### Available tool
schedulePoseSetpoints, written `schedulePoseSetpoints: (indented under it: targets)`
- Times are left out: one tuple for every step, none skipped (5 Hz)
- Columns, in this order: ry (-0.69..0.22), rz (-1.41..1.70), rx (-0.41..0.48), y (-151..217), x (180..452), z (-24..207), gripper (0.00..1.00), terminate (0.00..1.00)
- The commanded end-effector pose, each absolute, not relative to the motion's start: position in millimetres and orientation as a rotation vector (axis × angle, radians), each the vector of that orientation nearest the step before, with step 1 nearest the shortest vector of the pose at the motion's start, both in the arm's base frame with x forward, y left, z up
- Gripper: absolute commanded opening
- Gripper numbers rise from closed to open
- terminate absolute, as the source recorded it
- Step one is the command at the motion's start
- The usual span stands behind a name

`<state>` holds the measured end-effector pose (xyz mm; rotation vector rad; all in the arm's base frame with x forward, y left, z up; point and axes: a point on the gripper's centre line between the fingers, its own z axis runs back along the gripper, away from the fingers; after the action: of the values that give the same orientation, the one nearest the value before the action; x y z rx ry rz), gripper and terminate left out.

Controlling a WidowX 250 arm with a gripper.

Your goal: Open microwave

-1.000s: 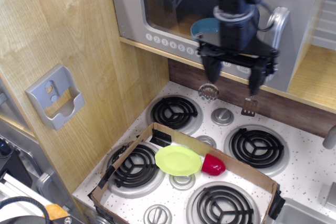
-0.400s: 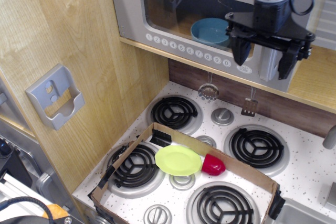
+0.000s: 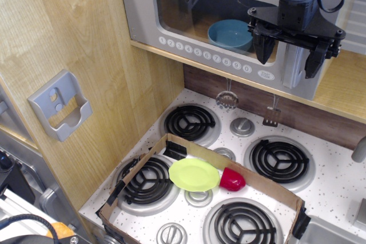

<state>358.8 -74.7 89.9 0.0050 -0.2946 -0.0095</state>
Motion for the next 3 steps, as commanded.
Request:
schedulePoseSetpoints:
  targets:
    - [-0.406, 0.034, 0.001, -72.8, 365.2, 120.7, 1.0, 0.0]
    - [-0.411, 0.04, 0.017, -74.1, 363.8, 120.3, 0.0, 0.0]
    - [-0.414, 0.056, 0.03, -73.6, 361.4, 120.7, 0.0, 0.0]
